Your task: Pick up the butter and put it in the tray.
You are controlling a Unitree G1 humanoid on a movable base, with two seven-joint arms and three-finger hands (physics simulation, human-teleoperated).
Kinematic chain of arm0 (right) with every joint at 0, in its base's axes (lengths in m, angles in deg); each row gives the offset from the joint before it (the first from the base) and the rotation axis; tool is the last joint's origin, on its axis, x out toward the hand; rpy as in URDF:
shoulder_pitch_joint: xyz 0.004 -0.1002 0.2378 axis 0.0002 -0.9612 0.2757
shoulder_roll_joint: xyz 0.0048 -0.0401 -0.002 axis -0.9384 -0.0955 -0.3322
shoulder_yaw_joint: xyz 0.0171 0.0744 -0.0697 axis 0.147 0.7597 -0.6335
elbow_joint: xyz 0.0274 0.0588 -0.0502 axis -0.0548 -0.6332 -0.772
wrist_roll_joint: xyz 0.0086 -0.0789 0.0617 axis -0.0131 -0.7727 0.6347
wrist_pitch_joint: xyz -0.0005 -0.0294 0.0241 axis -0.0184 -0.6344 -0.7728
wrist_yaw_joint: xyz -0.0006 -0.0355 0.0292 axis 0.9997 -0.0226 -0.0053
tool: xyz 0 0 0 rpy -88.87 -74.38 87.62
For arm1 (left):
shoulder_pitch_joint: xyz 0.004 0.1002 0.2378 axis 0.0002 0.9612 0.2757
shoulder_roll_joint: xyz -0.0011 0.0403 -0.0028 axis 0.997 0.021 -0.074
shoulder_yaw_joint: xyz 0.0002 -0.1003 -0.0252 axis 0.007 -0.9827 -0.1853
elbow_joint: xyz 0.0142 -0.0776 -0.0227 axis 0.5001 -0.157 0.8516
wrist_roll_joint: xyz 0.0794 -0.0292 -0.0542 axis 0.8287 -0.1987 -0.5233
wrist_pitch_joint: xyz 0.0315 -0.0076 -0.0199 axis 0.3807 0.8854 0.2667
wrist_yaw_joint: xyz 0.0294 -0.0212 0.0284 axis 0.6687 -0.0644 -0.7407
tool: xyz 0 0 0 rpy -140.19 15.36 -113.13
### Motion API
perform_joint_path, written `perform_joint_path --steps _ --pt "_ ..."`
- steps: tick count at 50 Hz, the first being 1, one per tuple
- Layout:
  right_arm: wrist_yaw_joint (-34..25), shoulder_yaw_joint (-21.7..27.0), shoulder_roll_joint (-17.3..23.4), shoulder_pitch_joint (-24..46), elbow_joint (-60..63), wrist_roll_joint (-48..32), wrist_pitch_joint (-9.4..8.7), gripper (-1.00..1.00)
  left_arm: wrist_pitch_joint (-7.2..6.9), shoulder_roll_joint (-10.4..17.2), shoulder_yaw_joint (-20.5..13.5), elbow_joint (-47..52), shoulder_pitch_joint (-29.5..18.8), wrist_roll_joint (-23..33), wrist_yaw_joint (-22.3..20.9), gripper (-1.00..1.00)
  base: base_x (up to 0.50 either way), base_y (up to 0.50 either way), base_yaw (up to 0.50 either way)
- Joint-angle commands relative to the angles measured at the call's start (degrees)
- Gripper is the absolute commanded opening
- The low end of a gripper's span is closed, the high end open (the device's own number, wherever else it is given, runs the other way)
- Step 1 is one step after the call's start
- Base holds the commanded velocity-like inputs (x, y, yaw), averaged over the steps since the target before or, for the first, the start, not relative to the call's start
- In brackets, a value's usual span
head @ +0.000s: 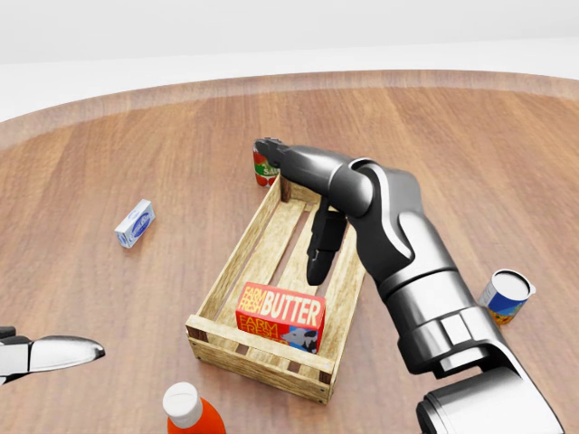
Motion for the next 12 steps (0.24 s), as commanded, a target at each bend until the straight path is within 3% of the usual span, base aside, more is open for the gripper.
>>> perform_joint_path --steps 1,12 --pt "-6.02 0.55 1.61 -6.01 24.86 -11.01 0.00 1.00 0.00 -0.12 0.15 0.01 0.24 0.11 -0.18 1.00 0.00 0.00 0.00" --pt "-6.02 2.56 0.75 -14.91 49.15 -24.87 0.00 1.00 0.00 -0.02 -0.31 0.65 0.12 -0.43 -0.19 1.00 0.00 0.00 0.00"
